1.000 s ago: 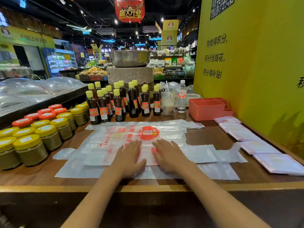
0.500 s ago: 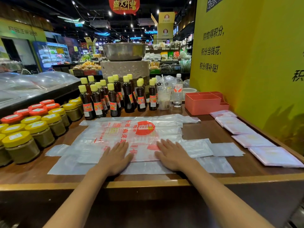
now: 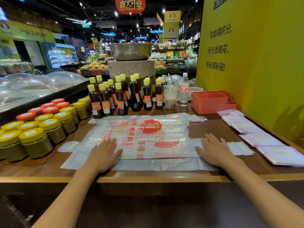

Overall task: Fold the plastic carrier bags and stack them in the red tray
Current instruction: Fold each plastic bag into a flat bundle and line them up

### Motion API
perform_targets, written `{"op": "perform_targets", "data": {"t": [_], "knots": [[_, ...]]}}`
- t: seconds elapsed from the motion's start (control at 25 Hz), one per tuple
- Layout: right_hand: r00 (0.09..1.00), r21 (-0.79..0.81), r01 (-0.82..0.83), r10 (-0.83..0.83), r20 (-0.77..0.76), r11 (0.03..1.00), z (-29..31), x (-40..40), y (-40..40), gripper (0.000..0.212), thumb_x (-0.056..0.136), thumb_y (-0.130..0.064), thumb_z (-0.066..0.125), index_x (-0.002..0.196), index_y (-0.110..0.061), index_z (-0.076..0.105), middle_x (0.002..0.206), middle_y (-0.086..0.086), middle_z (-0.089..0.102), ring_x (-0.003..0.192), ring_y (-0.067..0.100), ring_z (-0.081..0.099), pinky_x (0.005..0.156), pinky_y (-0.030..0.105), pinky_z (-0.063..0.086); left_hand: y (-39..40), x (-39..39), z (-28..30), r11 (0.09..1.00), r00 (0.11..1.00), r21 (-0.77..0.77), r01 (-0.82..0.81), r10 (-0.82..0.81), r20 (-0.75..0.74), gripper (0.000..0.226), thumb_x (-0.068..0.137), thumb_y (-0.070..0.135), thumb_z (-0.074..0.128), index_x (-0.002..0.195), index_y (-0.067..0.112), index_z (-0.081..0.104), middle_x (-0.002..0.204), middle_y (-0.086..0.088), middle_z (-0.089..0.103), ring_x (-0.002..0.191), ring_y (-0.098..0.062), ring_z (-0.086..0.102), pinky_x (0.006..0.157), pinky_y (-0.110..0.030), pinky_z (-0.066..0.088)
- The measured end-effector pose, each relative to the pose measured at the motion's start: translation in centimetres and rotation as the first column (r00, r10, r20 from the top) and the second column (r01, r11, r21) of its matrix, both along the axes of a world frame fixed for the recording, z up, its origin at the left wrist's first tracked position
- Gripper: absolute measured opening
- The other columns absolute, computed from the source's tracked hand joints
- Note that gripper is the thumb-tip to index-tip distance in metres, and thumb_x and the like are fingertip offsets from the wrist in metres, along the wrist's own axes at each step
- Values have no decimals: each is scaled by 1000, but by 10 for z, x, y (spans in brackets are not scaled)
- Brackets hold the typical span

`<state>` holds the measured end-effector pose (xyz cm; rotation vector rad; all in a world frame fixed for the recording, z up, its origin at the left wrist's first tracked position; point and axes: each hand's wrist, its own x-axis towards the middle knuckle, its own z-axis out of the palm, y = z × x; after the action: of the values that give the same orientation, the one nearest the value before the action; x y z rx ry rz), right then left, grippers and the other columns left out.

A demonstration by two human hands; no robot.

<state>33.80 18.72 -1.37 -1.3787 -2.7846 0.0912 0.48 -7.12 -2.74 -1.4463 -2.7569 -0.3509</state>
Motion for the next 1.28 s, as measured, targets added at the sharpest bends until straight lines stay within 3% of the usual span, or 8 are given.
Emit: {"op": "perform_targets", "data": {"t": [0.16,0.28,0.44,0.6,0.76,1.04,1.16,1.28], "knots": [[944,29,-153,155,-291,988,11,-11,-11,55,98,-53,49,147,-31,44,154,-7,43,140,16,40,117,42,30,1,36,14,953,994,292,77,-50,-100,50,98,44,53,143,25,48,130,1,59,115,-14,56,96,-31,47],[955,-65,-176,155,-251,982,19,-26,-22,49,96,-53,55,140,-31,52,142,-5,55,126,19,53,106,40,45,6,78,18,960,994,261,104,-88,-71,33,100,43,48,131,32,52,90,13,63,81,-3,57,75,-24,49],[976,-5,-184,182,-115,983,27,-36,-23,38,94,-51,55,117,-24,66,115,-2,66,98,14,60,79,29,51,15,88,15,960,970,195,203,-169,-176,41,100,46,46,139,33,48,105,12,67,96,-8,61,82,-27,51],[972,47,-218,221,-74,975,37,-35,-25,28,96,-45,54,105,-26,73,104,-7,69,86,12,60,60,22,36,16,87,10,950,986,266,161,-143,-88,46,100,42,47,145,32,46,118,11,67,106,-8,60,89,-26,50],[965,-40,-210,201,-172,977,41,-36,-32,35,96,-34,58,62,-31,58,67,-10,60,62,8,52,51,21,31,30,90,4,936,990,347,55,-98,106,47,98,43,51,144,33,47,135,8,60,114,-10,59,95,-29,50],[962,-335,-256,204,-181,907,55,-49,-30,19,92,-32,66,107,-24,76,104,-8,69,89,11,65,76,26,54,52,93,17,763,730,526,-376,-106,675,36,97,23,58,133,23,53,150,-3,43,137,-22,40,108,-41,39],[959,-442,-279,220,-180,853,61,-56,-39,25,93,-27,66,117,-21,73,99,-8,66,81,10,66,67,19,53,54,94,16,623,686,581,-523,-97,721,33,95,19,59,128,23,54,147,-3,44,137,-23,39,110,-44,42],[952,-518,-292,189,-243,804,58,-62,-52,28,94,-26,66,120,-18,72,104,-6,66,90,12,66,74,20,57,52,92,15,424,504,538,-729,-200,840,36,94,11,59,128,21,52,131,-6,52,119,-28,56,94,-44,54]]}}
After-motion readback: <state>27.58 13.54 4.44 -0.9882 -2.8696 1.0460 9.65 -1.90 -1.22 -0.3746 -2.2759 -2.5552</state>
